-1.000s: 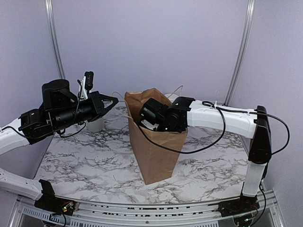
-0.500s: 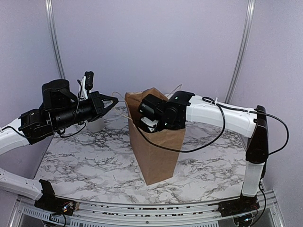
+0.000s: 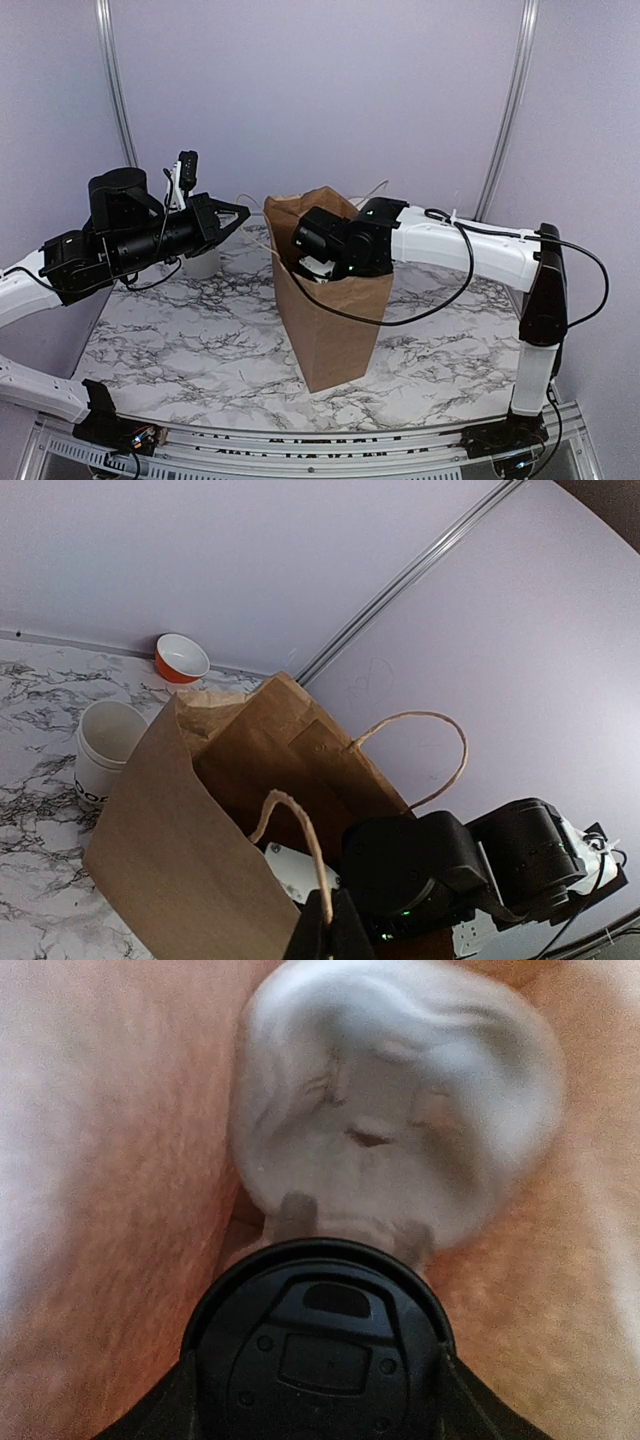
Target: Pack the takeout coffee
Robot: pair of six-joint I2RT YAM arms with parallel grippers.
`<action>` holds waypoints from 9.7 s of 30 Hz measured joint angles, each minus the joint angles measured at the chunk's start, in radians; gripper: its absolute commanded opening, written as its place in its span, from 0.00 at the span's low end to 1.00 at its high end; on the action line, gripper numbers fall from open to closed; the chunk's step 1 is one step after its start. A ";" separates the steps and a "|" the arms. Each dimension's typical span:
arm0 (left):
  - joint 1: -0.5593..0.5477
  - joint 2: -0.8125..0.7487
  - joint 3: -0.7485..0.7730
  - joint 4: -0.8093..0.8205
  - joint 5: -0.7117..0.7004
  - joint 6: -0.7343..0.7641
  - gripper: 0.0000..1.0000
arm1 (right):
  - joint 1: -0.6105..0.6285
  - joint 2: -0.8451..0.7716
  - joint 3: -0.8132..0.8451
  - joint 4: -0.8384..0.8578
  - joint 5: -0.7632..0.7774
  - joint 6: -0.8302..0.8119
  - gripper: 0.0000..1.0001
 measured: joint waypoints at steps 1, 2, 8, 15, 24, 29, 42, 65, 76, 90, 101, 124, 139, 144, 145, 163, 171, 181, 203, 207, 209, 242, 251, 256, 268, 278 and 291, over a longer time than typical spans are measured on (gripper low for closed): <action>0.000 0.000 0.000 0.000 0.000 0.000 0.00 | 0.000 0.000 -0.022 0.010 -0.009 0.000 0.65; 0.000 0.000 0.000 0.000 0.000 0.000 0.00 | 0.002 0.000 -0.041 0.029 -0.013 0.000 0.65; 0.000 0.000 0.000 0.000 0.001 0.003 0.00 | 0.002 -0.013 -0.064 0.064 -0.013 0.001 0.68; 0.000 0.000 0.000 0.000 0.001 0.005 0.00 | 0.002 -0.013 -0.054 0.052 -0.006 0.002 0.71; 0.000 0.002 0.000 0.000 0.005 0.007 0.00 | 0.002 -0.013 -0.002 -0.012 0.008 0.004 0.81; 0.000 0.002 0.000 0.000 0.006 0.007 0.00 | 0.002 -0.013 0.012 -0.027 0.012 0.003 0.90; 0.000 0.002 0.001 0.000 0.012 0.007 0.00 | 0.004 -0.013 0.066 -0.064 0.039 0.003 1.00; -0.016 0.064 0.057 0.006 0.102 0.024 0.00 | 0.004 -0.013 0.161 -0.078 0.098 0.003 1.00; -0.018 0.064 0.057 0.006 0.091 0.029 0.00 | 0.004 -0.013 0.250 -0.087 0.136 0.003 1.00; -0.018 0.065 0.061 0.003 0.080 0.032 0.05 | 0.004 -0.014 0.385 -0.103 0.188 -0.016 1.00; -0.018 0.102 0.093 0.003 0.070 0.032 0.03 | 0.004 -0.058 0.446 -0.075 0.206 -0.061 1.00; -0.019 0.033 0.156 -0.038 0.014 0.096 0.79 | 0.004 -0.342 0.283 0.427 0.253 -0.210 1.00; 0.085 -0.041 0.235 -0.232 -0.237 0.187 0.94 | -0.048 -0.643 -0.128 0.615 0.384 -0.195 1.00; 0.198 -0.003 0.235 -0.317 -0.288 0.185 0.91 | -0.138 -0.759 -0.259 0.636 0.377 -0.154 1.00; 0.231 0.011 0.235 -0.333 -0.288 0.184 0.89 | -0.147 -0.779 -0.286 0.638 0.376 -0.148 1.00; 0.626 0.529 0.460 -0.385 -0.191 0.209 0.75 | -0.192 -0.940 -0.557 0.633 0.260 -0.051 1.00; 0.687 0.846 0.695 -0.373 -0.179 0.237 0.67 | -0.192 -0.967 -0.568 0.628 0.237 -0.026 1.00; 0.718 1.028 0.842 -0.378 -0.195 0.256 0.55 | -0.192 -0.980 -0.575 0.616 0.225 -0.018 1.00; 0.719 1.098 0.908 -0.371 -0.189 0.278 0.00 | -0.192 -0.978 -0.589 0.636 0.219 -0.016 1.00; 0.719 1.097 0.908 -0.371 -0.188 0.280 0.00 | -0.192 -0.973 -0.589 0.637 0.219 -0.016 1.00; 0.719 1.095 0.908 -0.371 -0.188 0.283 0.00 | -0.192 -0.974 -0.589 0.638 0.219 -0.016 1.00; 0.664 0.763 0.764 -0.393 -0.209 0.395 0.00 | -0.192 -0.976 -0.589 0.671 0.239 -0.030 1.00; 0.650 0.700 0.764 -0.394 -0.217 0.430 0.00 | -0.192 -0.953 -0.589 0.701 0.259 -0.048 1.00; 0.627 0.642 0.767 -0.402 -0.216 0.449 0.00 | -0.192 -0.932 -0.589 0.708 0.280 -0.060 1.00; 0.558 0.480 0.777 -0.430 -0.209 0.490 0.00 | -0.192 -0.877 -0.573 0.714 0.309 -0.086 1.00; 0.469 0.391 0.859 -0.422 -0.053 0.489 0.00 | -0.192 -0.868 -0.571 0.724 0.352 -0.088 1.00; 0.312 0.420 1.062 -0.295 0.146 0.486 0.00 | -0.192 -0.865 -0.571 0.726 0.358 -0.090 1.00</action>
